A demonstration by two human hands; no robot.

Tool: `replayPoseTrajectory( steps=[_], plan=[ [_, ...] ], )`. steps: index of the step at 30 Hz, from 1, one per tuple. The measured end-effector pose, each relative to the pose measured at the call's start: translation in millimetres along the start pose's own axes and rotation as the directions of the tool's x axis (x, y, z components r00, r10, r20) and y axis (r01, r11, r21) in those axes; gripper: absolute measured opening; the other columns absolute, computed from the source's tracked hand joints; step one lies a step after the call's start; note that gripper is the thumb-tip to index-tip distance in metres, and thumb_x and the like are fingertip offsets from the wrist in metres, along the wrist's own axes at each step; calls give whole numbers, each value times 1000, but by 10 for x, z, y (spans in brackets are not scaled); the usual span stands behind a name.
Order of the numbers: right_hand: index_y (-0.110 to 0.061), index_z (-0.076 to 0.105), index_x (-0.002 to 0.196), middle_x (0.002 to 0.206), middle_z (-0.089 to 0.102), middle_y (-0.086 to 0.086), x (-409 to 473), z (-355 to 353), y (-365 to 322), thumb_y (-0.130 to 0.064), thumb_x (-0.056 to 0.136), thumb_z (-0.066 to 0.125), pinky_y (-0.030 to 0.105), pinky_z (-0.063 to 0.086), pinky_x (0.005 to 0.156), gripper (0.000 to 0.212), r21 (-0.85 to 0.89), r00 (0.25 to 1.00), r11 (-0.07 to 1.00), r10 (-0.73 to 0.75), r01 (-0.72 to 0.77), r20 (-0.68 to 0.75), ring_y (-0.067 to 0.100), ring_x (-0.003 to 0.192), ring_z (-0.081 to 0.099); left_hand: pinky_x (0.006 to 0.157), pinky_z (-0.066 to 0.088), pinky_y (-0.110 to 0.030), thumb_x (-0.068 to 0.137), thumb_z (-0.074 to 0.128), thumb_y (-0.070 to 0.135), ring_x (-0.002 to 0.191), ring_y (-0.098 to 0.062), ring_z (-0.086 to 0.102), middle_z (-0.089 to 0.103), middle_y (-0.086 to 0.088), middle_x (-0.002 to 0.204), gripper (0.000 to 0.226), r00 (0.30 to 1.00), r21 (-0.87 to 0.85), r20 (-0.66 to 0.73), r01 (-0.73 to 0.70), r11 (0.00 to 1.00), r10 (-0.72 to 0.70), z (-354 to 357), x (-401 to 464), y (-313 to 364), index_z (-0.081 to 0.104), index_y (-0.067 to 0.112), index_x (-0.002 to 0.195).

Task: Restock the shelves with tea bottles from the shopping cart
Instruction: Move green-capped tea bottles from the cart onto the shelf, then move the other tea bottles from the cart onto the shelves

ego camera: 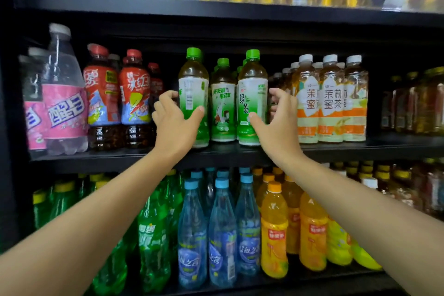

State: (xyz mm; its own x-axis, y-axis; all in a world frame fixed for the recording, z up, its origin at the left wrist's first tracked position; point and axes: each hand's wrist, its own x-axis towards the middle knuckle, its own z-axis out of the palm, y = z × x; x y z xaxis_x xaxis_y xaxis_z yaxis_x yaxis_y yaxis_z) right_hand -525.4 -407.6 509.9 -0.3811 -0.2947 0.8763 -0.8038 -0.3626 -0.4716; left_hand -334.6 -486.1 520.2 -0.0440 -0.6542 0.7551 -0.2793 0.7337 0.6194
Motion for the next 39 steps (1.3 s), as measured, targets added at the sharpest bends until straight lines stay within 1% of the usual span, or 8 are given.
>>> replayPoseTrajectory(
  steps=[3,8,13,18,24,30,36,39],
  plan=[
    [-17,43,145,146,35,-3,-324,-51,1,-20,95,66,31,29,121,55,-38,990,993,-109,113,95,5,138,29,119,24,-42,96,64,28,145,-24,20,27,-4,156,68,990,150,50,-137,979,130,-77,-307,-15,28,19,153],
    [-23,33,158,169,15,-5,-947,-221,55,-31,102,47,47,1,128,58,-74,861,913,-348,400,371,11,157,1,125,-4,-38,102,32,56,156,-20,-19,-10,7,171,69,941,539,261,-327,777,215,-129,-1114,-225,8,34,162],
    [-31,19,162,172,2,-4,-1602,-393,121,-46,102,33,46,-5,127,63,-139,786,877,-330,460,523,15,158,-7,124,-5,-44,97,17,63,156,-24,-20,-12,5,171,74,943,741,326,-300,601,70,-297,-1989,-476,-7,35,162],
    [-32,14,163,172,-5,-1,-2498,-428,307,-57,100,26,55,-2,125,69,-172,708,916,-149,361,690,22,158,-7,124,14,-53,95,25,60,157,-34,6,12,-5,171,76,923,843,335,-205,498,-188,-516,-2965,-669,8,29,162],
    [-31,12,163,172,-4,4,-3768,-485,348,-61,97,21,62,9,123,73,-127,452,955,-8,266,892,33,157,1,123,12,-53,96,27,61,157,-36,7,15,-6,171,75,861,939,173,3,344,-479,-868,-4207,-727,15,29,163],
    [-28,18,162,170,9,10,-4631,-489,138,-62,95,21,64,13,122,75,53,167,967,-97,250,981,35,154,12,123,2,-47,93,22,64,158,-32,2,11,-2,171,76,708,960,-71,240,145,-703,-1193,-5078,-574,10,34,162],
    [-30,10,163,171,2,7,-5040,-391,-127,-61,94,27,60,7,123,78,187,5,963,-191,196,982,33,155,6,124,-4,-48,93,13,67,157,-32,-13,-9,0,171,77,549,932,-216,362,-3,-808,-1492,-5689,-435,-5,36,161],
    [-28,11,162,171,3,8,-5199,-342,-241,-55,99,39,58,7,123,75,224,-37,954,-221,198,975,34,155,8,124,-8,-48,103,29,62,156,-30,-18,-14,0,171,74,462,887,-294,458,-59,-837,-1642,-5941,-454,-9,37,161]
  ],
)
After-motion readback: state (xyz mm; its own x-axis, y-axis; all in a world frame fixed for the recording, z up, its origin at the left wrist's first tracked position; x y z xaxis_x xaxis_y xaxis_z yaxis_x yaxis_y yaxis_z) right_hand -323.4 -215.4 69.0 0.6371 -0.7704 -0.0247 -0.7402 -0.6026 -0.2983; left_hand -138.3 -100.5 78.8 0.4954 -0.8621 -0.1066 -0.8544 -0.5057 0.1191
